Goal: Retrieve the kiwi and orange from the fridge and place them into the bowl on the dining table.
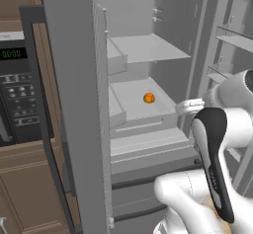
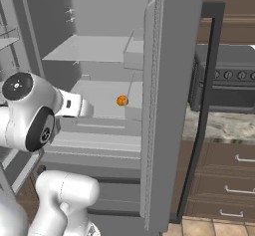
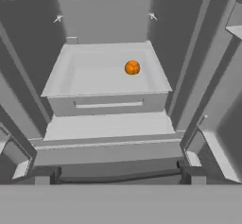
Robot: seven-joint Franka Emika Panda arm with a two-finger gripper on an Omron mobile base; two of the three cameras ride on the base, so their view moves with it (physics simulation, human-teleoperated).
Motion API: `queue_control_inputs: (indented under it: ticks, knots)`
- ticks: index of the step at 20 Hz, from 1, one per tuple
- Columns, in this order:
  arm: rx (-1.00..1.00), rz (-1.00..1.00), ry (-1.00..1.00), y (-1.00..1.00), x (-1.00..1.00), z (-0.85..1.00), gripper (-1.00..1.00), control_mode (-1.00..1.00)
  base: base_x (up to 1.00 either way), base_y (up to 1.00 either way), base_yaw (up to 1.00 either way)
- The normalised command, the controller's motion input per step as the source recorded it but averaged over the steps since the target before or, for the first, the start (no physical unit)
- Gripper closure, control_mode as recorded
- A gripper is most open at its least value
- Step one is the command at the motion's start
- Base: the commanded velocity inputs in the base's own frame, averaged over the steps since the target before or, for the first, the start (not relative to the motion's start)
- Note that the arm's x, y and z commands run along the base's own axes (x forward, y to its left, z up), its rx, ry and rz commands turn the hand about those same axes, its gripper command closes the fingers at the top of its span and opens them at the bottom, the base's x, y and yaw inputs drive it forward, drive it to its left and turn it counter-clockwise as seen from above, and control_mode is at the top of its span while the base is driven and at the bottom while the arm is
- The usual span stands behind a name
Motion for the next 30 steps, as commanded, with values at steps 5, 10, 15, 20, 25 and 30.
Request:
queue_control_inputs:
  ticks: [5,10,15,20,25,30]
  knots:
    - [0.21,0.01,0.23,-0.1,0.76,-0.12,-1.0,-1.0,0.0,0.0,0.0]
    - [0.02,0.0,0.16,0.01,0.83,-0.28,-1.0,-1.0,0.0,0.0,0.0]
    - [0.0,0.0,0.03,0.01,0.67,-0.4,-1.0,-1.0,0.0,0.0,0.0]
    - [0.0,0.0,0.0,0.06,0.56,-0.46,-1.0,-1.0,0.0,0.0,0.0]
    - [0.0,0.0,0.0,0.08,0.5,-0.48,-1.0,-1.0,0.0,0.0,0.0]
    - [0.0,0.0,0.0,0.03,0.35,-0.3,-1.0,-1.0,0.0,0.0,0.0]
